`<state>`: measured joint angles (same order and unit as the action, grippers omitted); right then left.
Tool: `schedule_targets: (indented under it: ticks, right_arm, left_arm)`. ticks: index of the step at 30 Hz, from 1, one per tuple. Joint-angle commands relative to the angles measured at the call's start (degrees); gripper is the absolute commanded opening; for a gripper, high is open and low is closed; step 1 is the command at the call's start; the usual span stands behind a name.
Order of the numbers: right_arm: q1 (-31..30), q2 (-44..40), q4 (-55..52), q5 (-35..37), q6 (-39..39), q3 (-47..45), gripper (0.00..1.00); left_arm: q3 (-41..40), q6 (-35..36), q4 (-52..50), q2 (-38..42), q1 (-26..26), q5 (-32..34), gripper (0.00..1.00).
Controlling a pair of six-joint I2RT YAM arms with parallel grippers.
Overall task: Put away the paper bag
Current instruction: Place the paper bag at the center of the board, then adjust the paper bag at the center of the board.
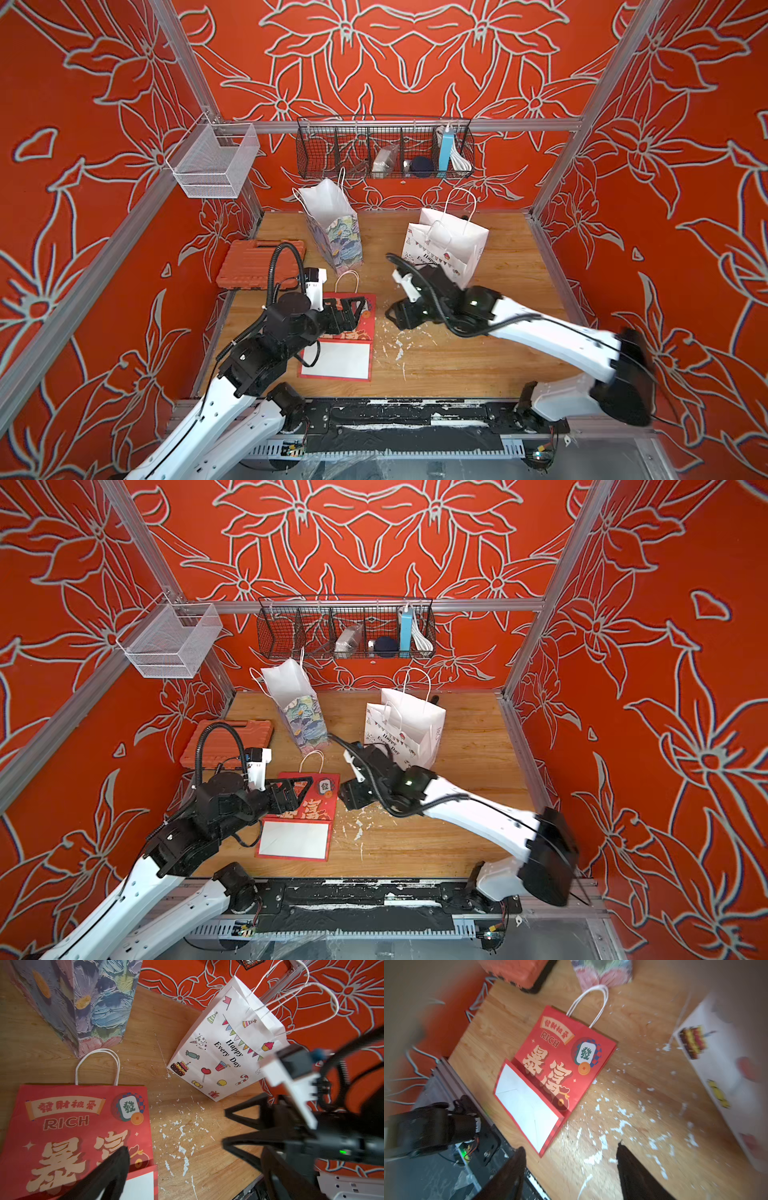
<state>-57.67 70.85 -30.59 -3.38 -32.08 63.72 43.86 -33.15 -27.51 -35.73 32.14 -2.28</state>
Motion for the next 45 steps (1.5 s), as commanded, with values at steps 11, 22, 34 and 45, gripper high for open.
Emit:
schedule_targets:
  ticks: [11, 22, 34, 45]
  right_arm:
    - [13.31, -11.86, -33.73, 10.7, 13.08, 16.18, 0.71]
    - [19.27, 4.69, -27.08, 4.09, 34.32, 32.03, 0.75]
    - [26.35, 17.87, -24.36, -8.0, 39.06, 40.2, 0.56]
    - [28.14, 19.08, -23.55, -14.54, 41.94, 37.35, 0.01]
  left_arm:
    - [1.67, 7.41, 11.64, -8.85, -0.76, -8.6, 0.98]
    - [1.28, 7.26, 15.66, -11.72, -0.94, -12.96, 0.98]
    - [-1.96, 8.18, 19.12, -11.55, -1.12, -9.69, 0.97]
    - [-2.48, 10.45, 14.51, -5.06, -1.15, -12.53, 0.93]
